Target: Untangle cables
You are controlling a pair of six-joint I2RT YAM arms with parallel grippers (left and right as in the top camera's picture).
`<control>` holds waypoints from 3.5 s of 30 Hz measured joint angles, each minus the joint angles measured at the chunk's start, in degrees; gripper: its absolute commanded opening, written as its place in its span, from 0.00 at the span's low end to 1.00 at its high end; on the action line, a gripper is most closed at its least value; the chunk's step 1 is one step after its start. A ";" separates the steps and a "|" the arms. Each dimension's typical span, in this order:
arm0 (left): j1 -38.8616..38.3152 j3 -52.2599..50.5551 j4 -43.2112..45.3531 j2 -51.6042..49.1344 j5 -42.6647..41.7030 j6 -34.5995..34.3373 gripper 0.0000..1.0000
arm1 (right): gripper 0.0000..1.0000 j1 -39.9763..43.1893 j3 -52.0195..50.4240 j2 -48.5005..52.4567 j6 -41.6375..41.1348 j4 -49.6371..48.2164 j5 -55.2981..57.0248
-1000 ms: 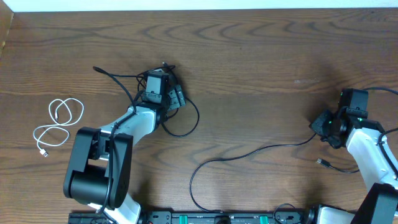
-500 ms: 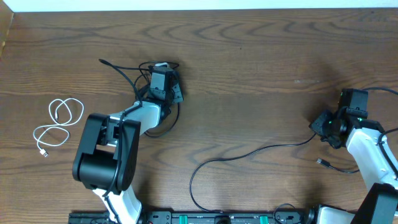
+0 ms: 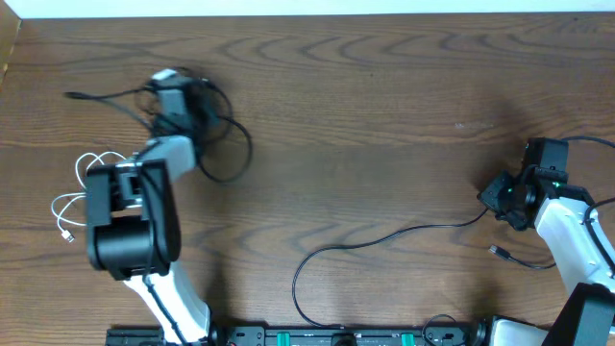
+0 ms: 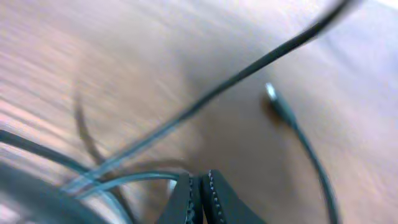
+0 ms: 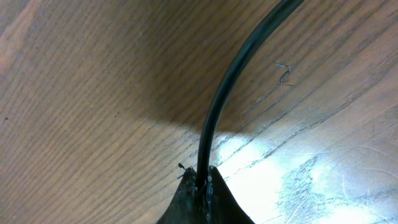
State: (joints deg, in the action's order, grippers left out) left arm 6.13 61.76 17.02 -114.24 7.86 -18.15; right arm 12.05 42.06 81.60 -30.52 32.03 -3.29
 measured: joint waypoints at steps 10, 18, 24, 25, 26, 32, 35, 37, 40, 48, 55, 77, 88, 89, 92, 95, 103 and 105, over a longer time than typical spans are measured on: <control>7.74 9.84 7.34 -1.53 -1.73 0.04 0.08 | 0.01 0.00 0.00 0.00 0.02 0.07 0.02; 8.07 20.85 4.48 -11.54 -2.64 0.66 0.10 | 0.02 -0.02 0.00 0.02 0.02 1.60 0.02; 9.16 24.04 -5.01 -13.81 -3.17 1.68 0.28 | 0.03 -0.02 0.00 0.00 0.00 2.93 0.02; 9.42 24.22 -6.01 -13.81 -3.06 1.57 0.32 | 0.03 -0.02 0.00 0.02 0.00 2.95 0.00; 9.73 24.33 -7.52 -13.81 -3.15 1.46 0.40 | 0.03 -0.02 0.00 0.00 0.00 2.95 0.00; 11.17 24.74 -19.69 -13.51 -3.43 1.68 0.97 | 0.04 -0.02 0.00 0.02 0.00 2.99 0.00; 11.19 24.76 -25.24 -11.41 -5.46 1.68 0.97 | 0.04 -0.02 0.00 0.02 0.00 3.02 0.00; 11.02 24.74 -28.41 -8.20 -6.47 1.68 0.97 | 0.04 -0.02 -0.02 0.04 0.00 3.28 -0.02; 10.84 24.76 -30.73 -1.62 -7.41 1.68 0.97 | 0.07 -0.02 -0.02 0.04 0.00 3.54 -0.02; 10.80 25.51 -40.57 16.48 -15.28 1.33 0.98 | 0.15 -0.02 -0.15 0.07 -0.02 4.57 -0.13; 10.78 25.51 -52.63 22.40 -25.07 -3.56 0.98 | 0.36 -0.02 -0.20 0.07 0.17 4.92 -0.17; -6.91 -2.84 -38.53 23.58 -16.22 -16.02 0.08 | 0.34 -0.02 -0.28 0.07 0.81 5.42 -0.17; -7.28 -9.88 -24.06 19.34 -6.38 -17.68 0.08 | 0.34 -0.02 -0.28 0.07 0.81 5.27 -0.17; -7.28 -9.88 -23.12 17.77 -6.36 -17.70 0.08 | 0.34 -0.02 -0.28 0.07 0.83 5.25 -0.17; -7.28 -9.90 -21.05 13.62 -6.19 -17.73 0.08 | 0.34 -0.02 -0.28 0.07 0.83 5.25 -0.17; -7.28 -9.90 -19.15 10.82 -6.16 -17.86 0.08 | 0.34 -0.02 -0.28 0.07 0.81 5.29 -0.17; -7.26 -9.88 -13.51 8.02 -0.20 -17.88 0.08 | 0.34 -0.02 -0.28 0.07 0.83 5.25 -0.15; -6.99 -9.88 -10.08 6.71 1.40 -17.88 0.08 | 0.33 -0.02 -0.28 0.07 0.81 5.18 -0.15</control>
State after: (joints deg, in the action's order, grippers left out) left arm -0.86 51.88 6.94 -107.53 9.26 -36.03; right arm 12.03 41.78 81.67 -29.71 37.21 -3.44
